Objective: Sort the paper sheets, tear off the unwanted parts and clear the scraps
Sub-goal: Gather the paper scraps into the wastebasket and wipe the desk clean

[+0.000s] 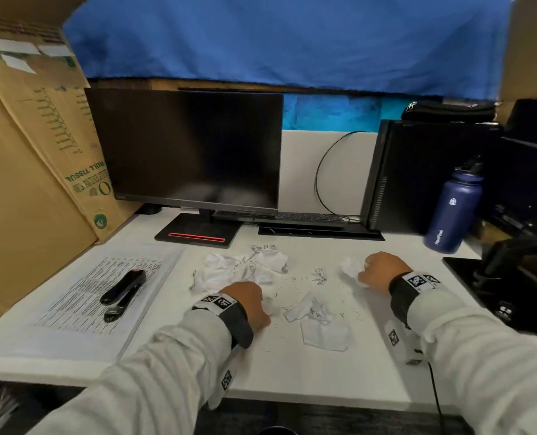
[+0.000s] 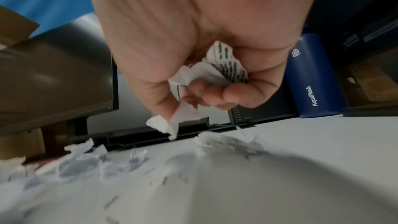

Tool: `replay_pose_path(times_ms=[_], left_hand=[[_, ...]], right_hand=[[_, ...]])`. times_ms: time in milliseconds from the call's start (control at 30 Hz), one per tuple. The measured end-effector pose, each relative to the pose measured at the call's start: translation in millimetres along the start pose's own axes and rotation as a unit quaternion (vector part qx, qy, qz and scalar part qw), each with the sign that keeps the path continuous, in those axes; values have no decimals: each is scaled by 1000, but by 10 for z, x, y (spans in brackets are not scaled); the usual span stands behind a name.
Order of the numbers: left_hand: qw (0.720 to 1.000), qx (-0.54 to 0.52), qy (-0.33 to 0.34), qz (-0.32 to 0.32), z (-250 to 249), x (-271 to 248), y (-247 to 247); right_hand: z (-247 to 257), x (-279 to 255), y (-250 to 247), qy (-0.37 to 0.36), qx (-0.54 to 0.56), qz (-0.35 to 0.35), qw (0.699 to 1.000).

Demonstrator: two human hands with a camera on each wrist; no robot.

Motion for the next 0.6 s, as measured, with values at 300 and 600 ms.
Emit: replay_pose_path(times_ms=[300, 600], left_hand=[[952, -286, -14, -110, 476, -177, -633], [995, -71, -46, -46, 1122, -159, -556]], right_hand=[[-448, -219, -609, 49, 339, -143, 928], [532, -754, -18, -133, 2, 44, 990]])
Point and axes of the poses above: each hand's wrist, its own x-axis towards the middle knuckle, its own y-axis out of the palm, z = x × y, the point moved 9 cm from there along x, towards the middle knuckle, and after that the axes turned 5 degrees about -y, right-handed, at the moved point
